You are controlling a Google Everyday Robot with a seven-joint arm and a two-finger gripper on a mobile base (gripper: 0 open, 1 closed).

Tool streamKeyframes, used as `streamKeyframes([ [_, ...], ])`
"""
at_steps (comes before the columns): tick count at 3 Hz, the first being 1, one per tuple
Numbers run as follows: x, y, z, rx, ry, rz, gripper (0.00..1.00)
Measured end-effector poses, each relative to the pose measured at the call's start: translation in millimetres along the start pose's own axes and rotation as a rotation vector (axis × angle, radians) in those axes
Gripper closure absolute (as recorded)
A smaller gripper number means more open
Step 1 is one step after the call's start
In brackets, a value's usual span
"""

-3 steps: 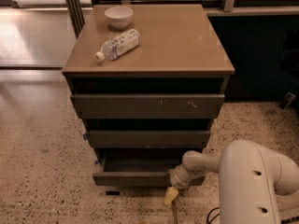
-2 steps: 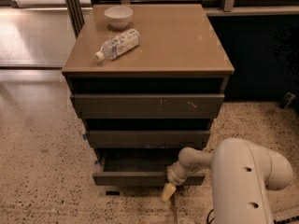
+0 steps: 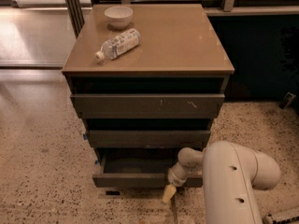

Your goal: Open bottom drawer

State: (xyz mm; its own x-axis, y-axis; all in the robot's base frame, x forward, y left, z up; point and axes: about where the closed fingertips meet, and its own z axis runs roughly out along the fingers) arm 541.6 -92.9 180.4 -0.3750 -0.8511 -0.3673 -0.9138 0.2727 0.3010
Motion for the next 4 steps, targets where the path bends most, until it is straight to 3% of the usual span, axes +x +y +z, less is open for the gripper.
streamKeyframes([
  [1, 17.8, 22.4, -7.2, -0.055, -0.027, 0.068, 0.00],
  [2, 17.8, 22.4, -7.2, -0.055, -0.027, 0.068, 0.00],
  [3, 23.3, 29.7, -4.4, -0.083, -0.070, 0.059, 0.00],
  [4, 35.7, 50.4, 1.4, -0.128, -0.113, 0.065, 0.00],
])
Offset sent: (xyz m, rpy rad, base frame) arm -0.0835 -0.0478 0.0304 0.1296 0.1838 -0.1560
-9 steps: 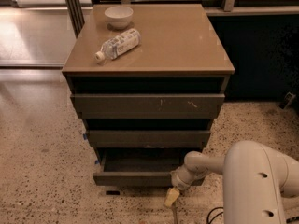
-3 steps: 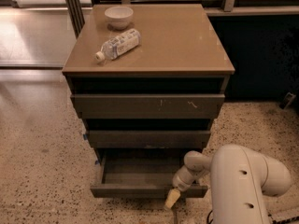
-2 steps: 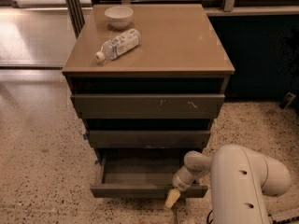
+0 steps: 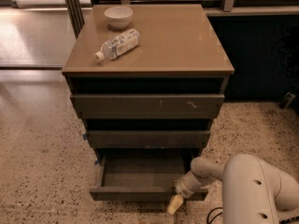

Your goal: Open bottom drawer

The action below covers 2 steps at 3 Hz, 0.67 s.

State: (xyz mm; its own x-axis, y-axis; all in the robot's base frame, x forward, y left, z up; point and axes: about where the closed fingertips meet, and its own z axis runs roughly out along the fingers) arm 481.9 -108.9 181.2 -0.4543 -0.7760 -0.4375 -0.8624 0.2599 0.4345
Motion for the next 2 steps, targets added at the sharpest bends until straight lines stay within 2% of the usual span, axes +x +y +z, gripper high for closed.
streamKeyframes([
  [1, 7.4, 18.5, -3.0, -0.003, -0.007, 0.017, 0.00],
  [2, 16.4, 37.7, 5.6, -0.035, 0.001, 0.025, 0.00],
])
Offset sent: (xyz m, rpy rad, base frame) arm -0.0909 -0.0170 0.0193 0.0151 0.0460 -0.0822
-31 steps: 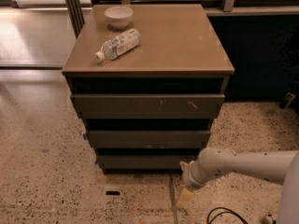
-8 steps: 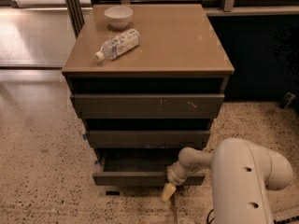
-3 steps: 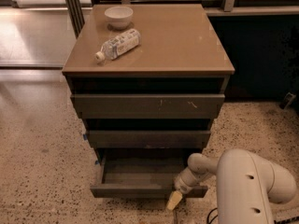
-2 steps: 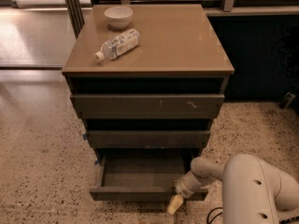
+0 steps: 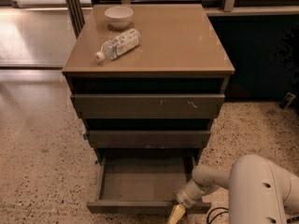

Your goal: Open bottom drawer

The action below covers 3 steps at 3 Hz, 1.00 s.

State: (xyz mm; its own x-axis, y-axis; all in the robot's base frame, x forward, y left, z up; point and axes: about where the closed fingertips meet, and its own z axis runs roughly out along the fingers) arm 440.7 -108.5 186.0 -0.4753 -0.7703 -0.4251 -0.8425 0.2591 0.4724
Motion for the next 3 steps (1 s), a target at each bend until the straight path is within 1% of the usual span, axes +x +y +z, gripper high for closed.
streamKeyframes([
  [1, 0.1, 0.1, 0.1, 0.000, 0.000, 0.000, 0.00],
  [2, 9.4, 11.0, 10.8, -0.040, -0.008, 0.016, 0.00],
  [3, 12.6, 18.1, 10.6, -0.051, -0.014, 0.025, 0.00],
])
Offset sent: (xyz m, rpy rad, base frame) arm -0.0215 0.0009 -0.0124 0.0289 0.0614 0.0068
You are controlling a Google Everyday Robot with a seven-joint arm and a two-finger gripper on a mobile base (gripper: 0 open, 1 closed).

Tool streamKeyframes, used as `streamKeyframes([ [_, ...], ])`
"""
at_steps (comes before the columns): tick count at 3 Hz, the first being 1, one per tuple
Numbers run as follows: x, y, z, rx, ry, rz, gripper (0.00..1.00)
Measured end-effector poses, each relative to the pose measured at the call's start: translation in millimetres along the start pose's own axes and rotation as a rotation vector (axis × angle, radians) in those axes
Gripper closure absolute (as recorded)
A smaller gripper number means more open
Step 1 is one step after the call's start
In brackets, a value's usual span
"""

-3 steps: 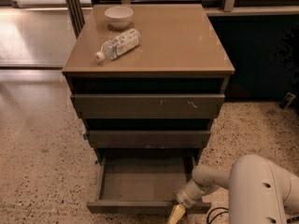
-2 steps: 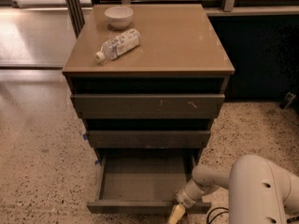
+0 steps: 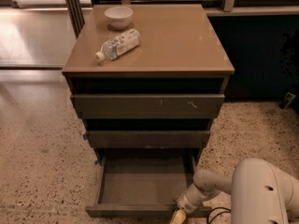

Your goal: Open bottom drawer

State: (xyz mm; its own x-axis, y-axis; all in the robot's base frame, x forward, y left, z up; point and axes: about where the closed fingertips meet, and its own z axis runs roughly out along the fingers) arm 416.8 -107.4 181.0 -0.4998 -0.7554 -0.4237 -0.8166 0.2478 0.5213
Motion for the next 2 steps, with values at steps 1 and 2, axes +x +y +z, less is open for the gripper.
streamKeyframes([
  [1, 14.8, 21.4, 2.9, -0.016, -0.014, 0.031, 0.00],
  [2, 14.8, 21.4, 2.9, -0.016, -0.014, 0.031, 0.00],
])
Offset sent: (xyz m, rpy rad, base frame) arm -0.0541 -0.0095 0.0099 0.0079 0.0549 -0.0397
